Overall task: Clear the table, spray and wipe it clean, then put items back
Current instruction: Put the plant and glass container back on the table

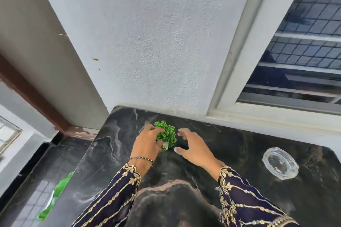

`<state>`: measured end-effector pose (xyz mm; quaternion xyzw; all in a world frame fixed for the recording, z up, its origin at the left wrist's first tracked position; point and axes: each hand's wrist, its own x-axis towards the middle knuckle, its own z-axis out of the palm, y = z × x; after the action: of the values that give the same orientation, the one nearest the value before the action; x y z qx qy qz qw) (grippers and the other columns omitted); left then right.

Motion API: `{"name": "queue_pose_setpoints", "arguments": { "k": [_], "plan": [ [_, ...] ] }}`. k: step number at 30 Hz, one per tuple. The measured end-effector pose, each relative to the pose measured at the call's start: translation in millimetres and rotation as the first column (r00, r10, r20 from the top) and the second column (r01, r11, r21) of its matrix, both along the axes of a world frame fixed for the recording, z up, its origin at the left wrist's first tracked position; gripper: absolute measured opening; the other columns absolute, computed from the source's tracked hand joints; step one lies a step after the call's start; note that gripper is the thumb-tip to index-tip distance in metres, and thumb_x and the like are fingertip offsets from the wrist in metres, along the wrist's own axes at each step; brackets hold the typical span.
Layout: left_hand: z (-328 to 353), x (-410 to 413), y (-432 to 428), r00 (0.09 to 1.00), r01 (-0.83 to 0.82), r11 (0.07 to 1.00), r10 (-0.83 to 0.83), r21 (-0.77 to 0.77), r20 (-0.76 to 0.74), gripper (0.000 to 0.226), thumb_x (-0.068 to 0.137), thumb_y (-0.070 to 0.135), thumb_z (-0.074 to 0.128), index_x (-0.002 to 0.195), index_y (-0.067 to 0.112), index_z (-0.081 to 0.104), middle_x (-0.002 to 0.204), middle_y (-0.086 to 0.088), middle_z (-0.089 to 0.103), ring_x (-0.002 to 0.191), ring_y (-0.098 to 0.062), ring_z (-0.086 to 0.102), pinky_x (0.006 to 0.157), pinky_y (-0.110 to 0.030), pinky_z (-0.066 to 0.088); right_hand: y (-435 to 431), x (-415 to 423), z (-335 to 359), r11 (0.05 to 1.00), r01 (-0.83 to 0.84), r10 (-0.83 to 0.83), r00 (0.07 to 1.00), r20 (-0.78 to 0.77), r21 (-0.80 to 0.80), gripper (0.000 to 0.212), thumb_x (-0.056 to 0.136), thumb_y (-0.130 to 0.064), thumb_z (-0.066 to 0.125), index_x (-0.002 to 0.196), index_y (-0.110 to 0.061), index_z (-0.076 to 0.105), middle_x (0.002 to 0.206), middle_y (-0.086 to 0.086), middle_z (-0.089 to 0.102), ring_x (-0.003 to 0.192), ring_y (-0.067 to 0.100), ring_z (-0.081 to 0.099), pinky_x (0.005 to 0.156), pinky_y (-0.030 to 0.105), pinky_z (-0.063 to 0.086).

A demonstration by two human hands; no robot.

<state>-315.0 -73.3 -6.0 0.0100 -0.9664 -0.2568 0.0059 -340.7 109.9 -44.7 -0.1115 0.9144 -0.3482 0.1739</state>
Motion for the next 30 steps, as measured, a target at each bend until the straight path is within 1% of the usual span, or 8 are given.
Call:
{"name": "queue_pose_setpoints", "arguments": {
  "k": [4, 7, 12, 15, 20, 22, 26, 30],
  "plan": [
    [-1.2, -16.7, -28.7, 0.998, -0.041, 0.999, 0.041, 0.006, -0.044, 0.038, 0.086, 0.01, 0.064, 0.122, 0.022, 0.065, 0.117, -0.003, 0.057, 0.101, -0.024, 0.061, 0.088, -0.033, 0.048, -48.8, -15.7, -2.8, 0.99, 0.038, -0.041, 0.999, -0.022, -0.135, 0.055, 0.088, -0.02, 0.075, 0.138, -0.021, 0.049, 0.125, -0.009, 0.064, 0.116, 0.008, 0.061, 0.099, 0.035, 0.053],
    [-6.1, -27.0, -45.9, 0.997, -0.035, 0.998, 0.038, 0.045, -0.071, 0.038, 0.084, 0.006, 0.066, 0.119, 0.021, 0.066, 0.114, -0.004, 0.059, 0.099, -0.024, 0.062, 0.087, -0.033, 0.049, -74.7, -23.4, -7.7, 0.973, 0.092, -0.091, 0.996, 0.017, -0.212, 0.054, 0.089, -0.016, 0.075, 0.136, -0.02, 0.05, 0.12, -0.006, 0.067, 0.11, 0.005, 0.064, 0.1, 0.032, 0.054],
    [-14.3, -30.3, -60.7, 0.994, -0.004, 0.994, 0.016, 0.108, -0.109, 0.041, 0.083, 0.008, 0.066, 0.12, 0.026, 0.062, 0.115, 0.001, 0.056, 0.097, -0.019, 0.06, 0.079, -0.023, 0.044, -89.5, -24.3, -18.2, 0.963, 0.144, -0.13, 0.989, 0.072, -0.229, 0.049, 0.09, -0.018, 0.074, 0.132, -0.02, 0.049, 0.114, -0.008, 0.065, 0.104, 0.004, 0.064, 0.096, 0.026, 0.053],
    [-15.8, -29.3, -60.4, 0.99, 0.039, 0.993, -0.023, 0.114, -0.137, 0.054, 0.083, 0.012, 0.066, 0.132, 0.026, 0.048, 0.122, 0.0, 0.05, 0.099, -0.02, 0.059, 0.077, -0.024, 0.043, -89.1, -21.6, -21.8, 0.966, 0.149, -0.136, 0.988, 0.076, -0.212, 0.056, 0.09, -0.024, 0.074, 0.137, -0.023, 0.045, 0.122, -0.008, 0.063, 0.107, 0.005, 0.064, 0.092, 0.024, 0.052],
    [-16.6, -24.3, -58.4, 0.992, 0.0, 0.989, 0.019, 0.15, -0.126, 0.089, 0.078, 0.02, 0.074, 0.148, 0.018, 0.017, 0.137, -0.006, 0.034, 0.101, -0.023, 0.059, 0.074, -0.035, 0.055, -81.9, -11.7, -19.3, 0.978, 0.135, -0.125, 0.99, 0.069, -0.159, 0.061, 0.092, -0.028, 0.072, 0.144, -0.023, 0.041, 0.131, -0.006, 0.06, 0.107, 0.012, 0.063, 0.091, 0.027, 0.051],
    [-16.9, -21.8, -59.0, 0.991, -0.032, 0.996, 0.043, 0.088, -0.128, 0.095, 0.077, 0.026, 0.075, 0.149, 0.019, 0.013, 0.139, -0.006, 0.031, 0.107, -0.024, 0.057, 0.068, -0.036, 0.057, -78.3, -7.0, -15.5, 0.984, 0.118, -0.112, 0.993, 0.049, -0.133, 0.061, 0.093, -0.029, 0.071, 0.145, -0.021, 0.04, 0.133, -0.004, 0.059, 0.106, 0.015, 0.063, 0.092, 0.031, 0.053],
    [-9.9, -4.1, -50.7, 0.981, -0.089, 0.994, 0.077, -0.058, -0.179, 0.095, 0.074, 0.036, 0.075, 0.147, 0.019, 0.018, 0.143, -0.005, 0.03, 0.124, -0.024, 0.047, 0.062, -0.036, 0.058, -63.4, 11.4, -5.7, 0.989, 0.103, -0.1, 0.995, 0.03, -0.109, 0.062, 0.094, -0.031, 0.069, 0.147, -0.018, 0.039, 0.134, -0.004, 0.058, 0.105, 0.014, 0.063, 0.094, 0.035, 0.055],
    [1.1, 28.0, -35.1, 0.976, -0.071, 0.989, 0.042, -0.128, -0.214, 0.095, 0.072, 0.035, 0.074, 0.148, 0.019, 0.02, 0.147, -0.005, 0.029, 0.128, -0.024, 0.043, 0.057, -0.031, 0.055, -37.8, 41.1, 4.9, 0.988, 0.119, -0.118, 0.993, 0.01, -0.101, 0.057, 0.094, -0.032, 0.069, 0.144, -0.019, 0.044, 0.132, -0.004, 0.06, 0.103, 0.013, 0.064, 0.096, 0.038, 0.055]
  ]
}}
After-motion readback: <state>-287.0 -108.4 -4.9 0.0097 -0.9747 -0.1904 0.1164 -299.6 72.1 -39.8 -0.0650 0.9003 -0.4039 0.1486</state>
